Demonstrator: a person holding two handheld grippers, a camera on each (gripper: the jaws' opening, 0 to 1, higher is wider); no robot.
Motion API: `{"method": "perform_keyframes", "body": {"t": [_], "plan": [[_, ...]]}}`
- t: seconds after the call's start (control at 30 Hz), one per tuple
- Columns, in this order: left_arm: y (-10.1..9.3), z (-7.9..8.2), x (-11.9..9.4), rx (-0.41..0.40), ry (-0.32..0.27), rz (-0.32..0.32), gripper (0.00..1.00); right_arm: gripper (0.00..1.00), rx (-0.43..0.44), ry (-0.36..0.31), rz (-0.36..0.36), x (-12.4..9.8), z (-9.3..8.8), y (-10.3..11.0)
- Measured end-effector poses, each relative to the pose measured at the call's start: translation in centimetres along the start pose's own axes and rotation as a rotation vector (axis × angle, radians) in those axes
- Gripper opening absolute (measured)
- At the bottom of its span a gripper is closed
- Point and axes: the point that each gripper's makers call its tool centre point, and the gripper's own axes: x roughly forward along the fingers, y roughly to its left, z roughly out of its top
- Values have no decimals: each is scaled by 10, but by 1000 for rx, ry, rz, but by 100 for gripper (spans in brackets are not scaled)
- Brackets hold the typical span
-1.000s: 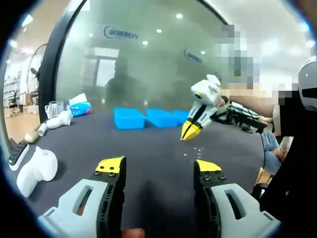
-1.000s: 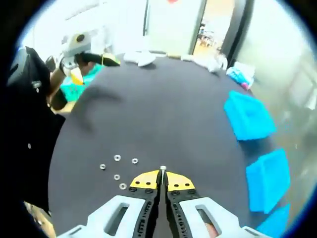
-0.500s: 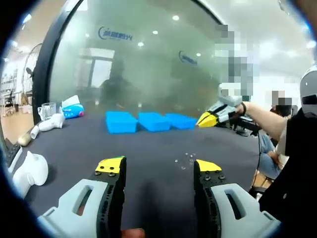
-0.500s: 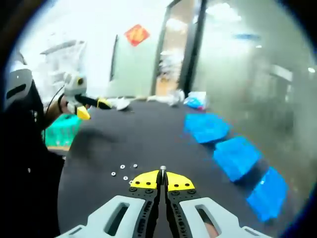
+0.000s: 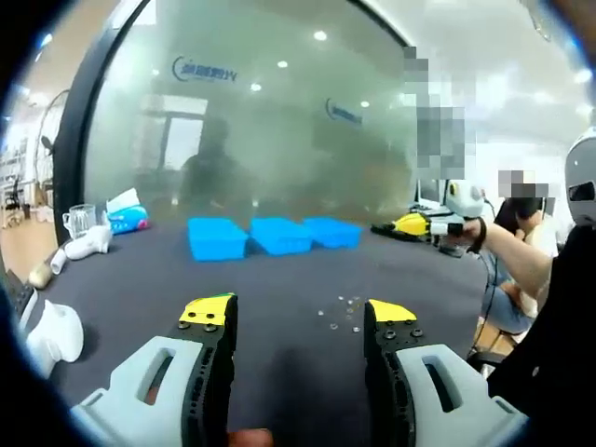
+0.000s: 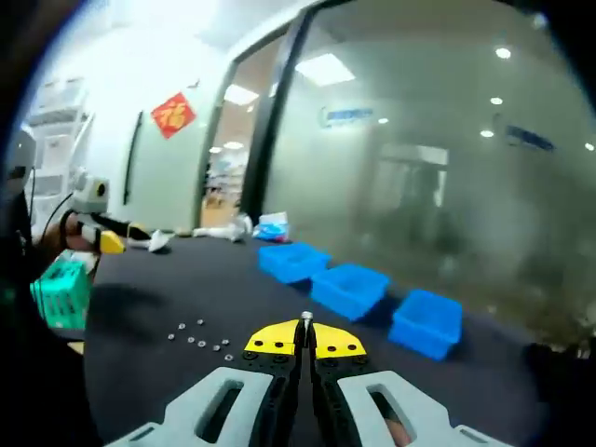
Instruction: Sort the screws, nuts, and washers into the corresponding bins
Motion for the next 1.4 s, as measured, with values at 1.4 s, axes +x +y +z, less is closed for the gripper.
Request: {"method": "perform_keyframes", "body": {"t": [1.4], "plan": [[9, 3, -14, 12, -12, 45, 53, 1, 168, 63, -349, 115, -2, -182]]}}
